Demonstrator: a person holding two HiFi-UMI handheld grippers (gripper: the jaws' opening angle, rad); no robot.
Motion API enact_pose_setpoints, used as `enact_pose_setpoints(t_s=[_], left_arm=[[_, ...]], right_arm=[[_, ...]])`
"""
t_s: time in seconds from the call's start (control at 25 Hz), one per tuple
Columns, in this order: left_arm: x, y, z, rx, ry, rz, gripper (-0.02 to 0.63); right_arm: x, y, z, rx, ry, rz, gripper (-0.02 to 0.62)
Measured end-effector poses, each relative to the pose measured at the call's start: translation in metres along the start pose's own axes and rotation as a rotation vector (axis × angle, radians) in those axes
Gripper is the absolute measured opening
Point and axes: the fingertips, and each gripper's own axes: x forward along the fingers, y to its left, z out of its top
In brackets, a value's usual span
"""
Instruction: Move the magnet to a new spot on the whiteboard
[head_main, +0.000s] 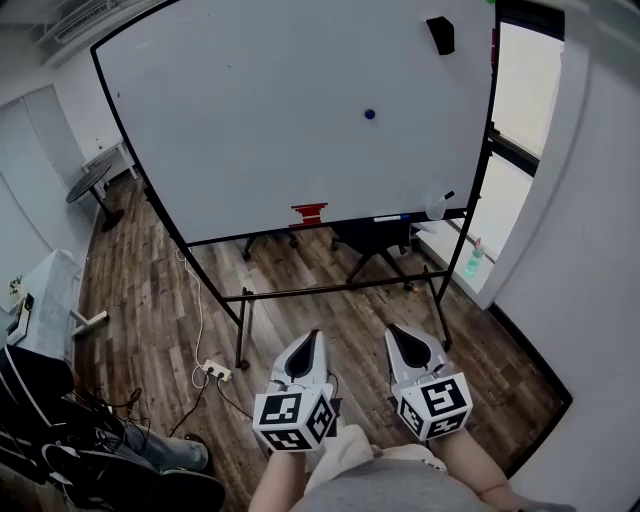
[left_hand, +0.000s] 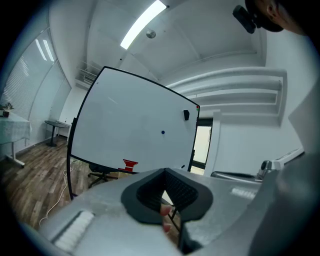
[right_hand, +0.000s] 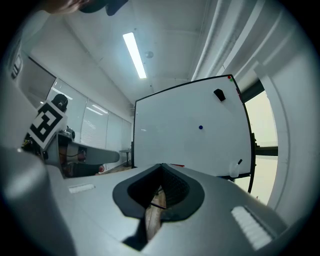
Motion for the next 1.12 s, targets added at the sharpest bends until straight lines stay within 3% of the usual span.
enact_pose_setpoints(t_s=[0.36, 0.56, 1.12], left_arm=[[0.021, -0.006, -0.006, -0.014, 0.053, -0.039, 0.006], [0.044, 0.004, 0.004, -0.008, 0.024, -0.034, 0.005], [0.153, 0.064, 0.031, 0.039, -0.012, -0.031, 0.005]], right_arm=[[0.01, -0.011, -0.006, 0.014, 0.008, 0.001, -0.005], [0.03, -0.028, -0.004, 0.028, 0.004, -0.013, -0.005], [0.143, -0.083, 0.015, -0.007, -0.032, -0.028, -0.003]])
